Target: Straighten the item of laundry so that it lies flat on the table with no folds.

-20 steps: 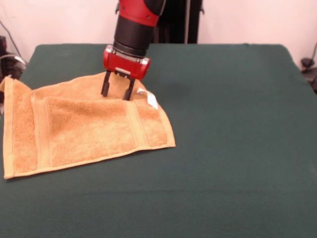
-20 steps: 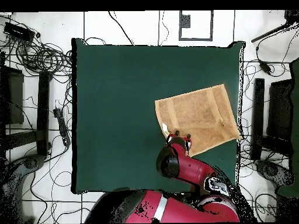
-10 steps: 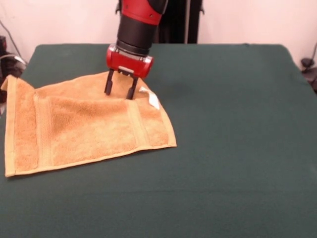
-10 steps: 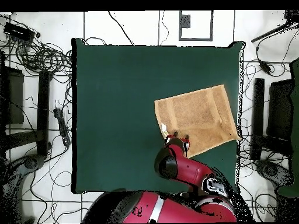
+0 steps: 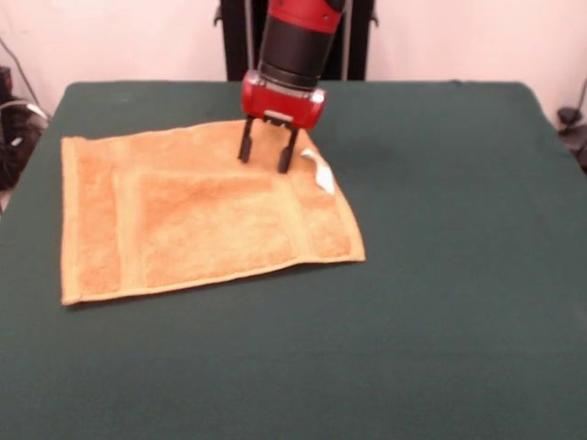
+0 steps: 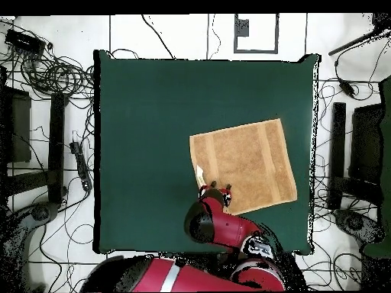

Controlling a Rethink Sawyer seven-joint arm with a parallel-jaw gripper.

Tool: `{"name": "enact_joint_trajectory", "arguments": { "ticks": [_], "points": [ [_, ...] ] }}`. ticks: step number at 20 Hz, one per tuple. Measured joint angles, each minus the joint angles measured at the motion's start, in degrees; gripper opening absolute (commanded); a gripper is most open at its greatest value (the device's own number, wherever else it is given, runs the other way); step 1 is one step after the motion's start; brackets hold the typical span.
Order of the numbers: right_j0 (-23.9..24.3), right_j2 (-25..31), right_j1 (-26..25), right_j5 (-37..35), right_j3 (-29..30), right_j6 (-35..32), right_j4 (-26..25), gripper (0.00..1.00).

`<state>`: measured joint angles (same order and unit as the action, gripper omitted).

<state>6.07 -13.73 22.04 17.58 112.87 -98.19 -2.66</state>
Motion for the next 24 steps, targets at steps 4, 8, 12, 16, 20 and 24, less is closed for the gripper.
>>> {"name": "enact_joint_trajectory", "arguments": {
  "ticks": [4, 8, 12, 16, 20, 24],
  "points": [
    [-0.5, 0.5, 0.4, 0.0, 1.6, 0.0, 0.3, 1.0],
    [-0.4, 0.9, 0.7, 0.0, 2.6, 0.0, 0.9, 1.0],
    [-0.4, 1.0, 0.7, 0.1, 3.1, 0.0, 1.3, 1.0],
    [0.9, 1.7, 0.8, 0.6, 3.2, 0.0, 0.6, 1.0],
    [3.0, 2.7, 1.2, 0.6, 3.2, 0.0, -1.7, 1.0],
    [7.3, 4.2, 1.7, 0.6, 3.3, 0.0, -6.7, 1.0]
  ]
}}
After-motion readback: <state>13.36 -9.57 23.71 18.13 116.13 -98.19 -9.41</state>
